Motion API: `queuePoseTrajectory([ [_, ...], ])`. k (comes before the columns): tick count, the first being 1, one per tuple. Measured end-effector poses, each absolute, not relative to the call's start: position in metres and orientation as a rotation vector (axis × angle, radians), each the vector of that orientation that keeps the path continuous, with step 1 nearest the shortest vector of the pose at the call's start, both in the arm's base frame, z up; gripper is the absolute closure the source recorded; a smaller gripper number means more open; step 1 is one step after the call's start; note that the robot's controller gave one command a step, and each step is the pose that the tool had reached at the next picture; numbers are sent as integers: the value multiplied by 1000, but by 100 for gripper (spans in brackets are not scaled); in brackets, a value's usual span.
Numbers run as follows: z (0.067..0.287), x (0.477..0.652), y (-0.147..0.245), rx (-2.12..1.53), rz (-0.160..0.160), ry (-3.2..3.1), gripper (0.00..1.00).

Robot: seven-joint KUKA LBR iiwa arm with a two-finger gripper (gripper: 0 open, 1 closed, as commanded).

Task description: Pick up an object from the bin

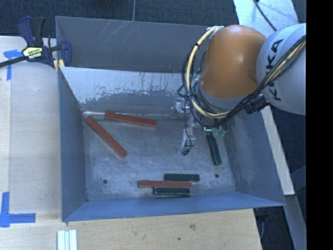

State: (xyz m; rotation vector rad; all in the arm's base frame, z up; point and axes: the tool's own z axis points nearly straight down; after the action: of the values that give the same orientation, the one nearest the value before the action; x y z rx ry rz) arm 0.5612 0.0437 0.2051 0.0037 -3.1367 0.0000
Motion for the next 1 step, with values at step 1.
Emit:
queuePoseTrajectory([
  [1,66,504,36,31,0,-3135,0],
])
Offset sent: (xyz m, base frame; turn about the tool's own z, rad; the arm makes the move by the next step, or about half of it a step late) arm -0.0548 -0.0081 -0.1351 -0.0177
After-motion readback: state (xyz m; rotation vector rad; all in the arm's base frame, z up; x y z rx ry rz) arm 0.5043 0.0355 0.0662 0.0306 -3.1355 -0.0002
